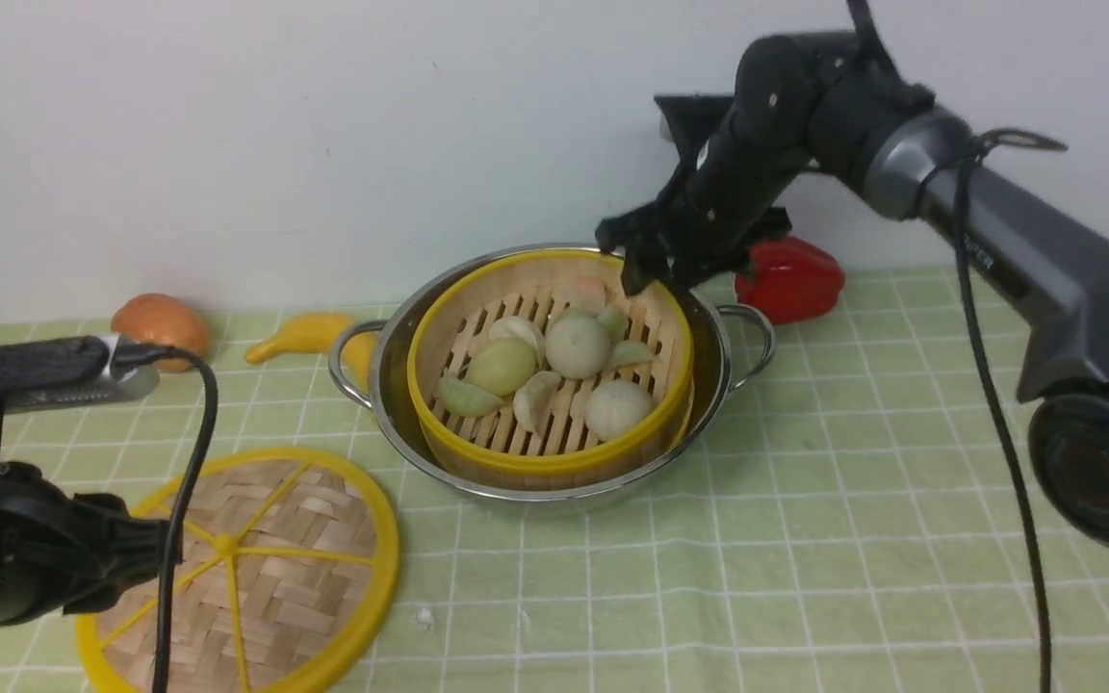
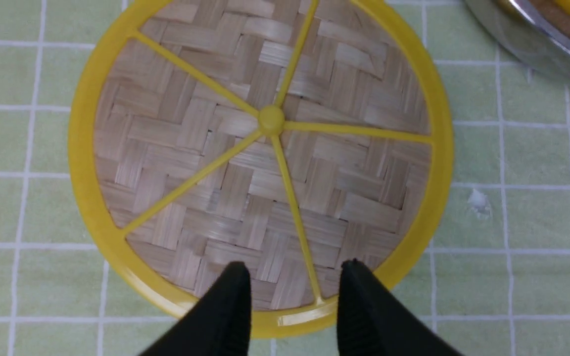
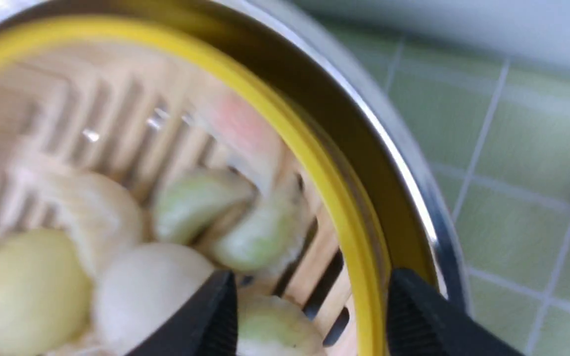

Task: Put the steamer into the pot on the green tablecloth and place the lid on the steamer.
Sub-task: 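Place the bamboo steamer basket of food into the steel pot with the right gripper, then grasp the bamboo steamer lid lying on the table by its centre knob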

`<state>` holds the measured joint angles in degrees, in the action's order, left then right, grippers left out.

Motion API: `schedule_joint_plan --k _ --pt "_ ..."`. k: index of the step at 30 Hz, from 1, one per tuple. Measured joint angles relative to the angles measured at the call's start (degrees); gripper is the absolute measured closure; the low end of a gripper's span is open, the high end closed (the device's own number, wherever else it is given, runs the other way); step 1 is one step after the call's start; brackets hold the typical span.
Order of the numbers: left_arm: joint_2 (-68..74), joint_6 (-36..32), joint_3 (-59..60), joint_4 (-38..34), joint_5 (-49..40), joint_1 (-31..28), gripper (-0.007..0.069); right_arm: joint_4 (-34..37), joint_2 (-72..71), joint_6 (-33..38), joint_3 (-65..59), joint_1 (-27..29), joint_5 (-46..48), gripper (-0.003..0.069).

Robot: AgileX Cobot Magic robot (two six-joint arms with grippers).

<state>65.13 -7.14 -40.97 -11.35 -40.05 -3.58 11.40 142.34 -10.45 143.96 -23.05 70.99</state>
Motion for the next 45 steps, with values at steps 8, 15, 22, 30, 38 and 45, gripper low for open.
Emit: schedule_joint_plan --k 8,15,22,30,38,45 --pt "12.40 0.00 -8.31 -0.15 -0.47 0.00 0.0382 -5.19 -14.73 2.71 -0.61 1.92 -0.41 0.0234" --pt "24.05 0.00 -12.04 0.63 -0.48 0.00 0.0382 -6.05 -30.47 3.68 -9.08 4.06 -0.63 0.0233" --pt "33.74 0.00 -16.78 0.83 -0.09 0.00 0.0382 -6.82 -52.31 7.66 -25.70 4.32 -0.57 0.0233" --pt "37.40 0.00 -17.91 -0.01 -0.27 0.00 0.0393 -14.14 -69.12 7.68 -39.49 4.34 -0.48 0.0233" --pt "37.10 1.79 -20.30 0.64 -5.14 0.00 0.0508 -21.64 -76.20 5.31 -44.42 4.34 -0.27 0.0233" --pt "31.66 8.73 -29.13 13.15 -17.80 0.07 0.0508 -29.25 -80.77 4.69 -48.85 4.34 -0.33 0.0233"
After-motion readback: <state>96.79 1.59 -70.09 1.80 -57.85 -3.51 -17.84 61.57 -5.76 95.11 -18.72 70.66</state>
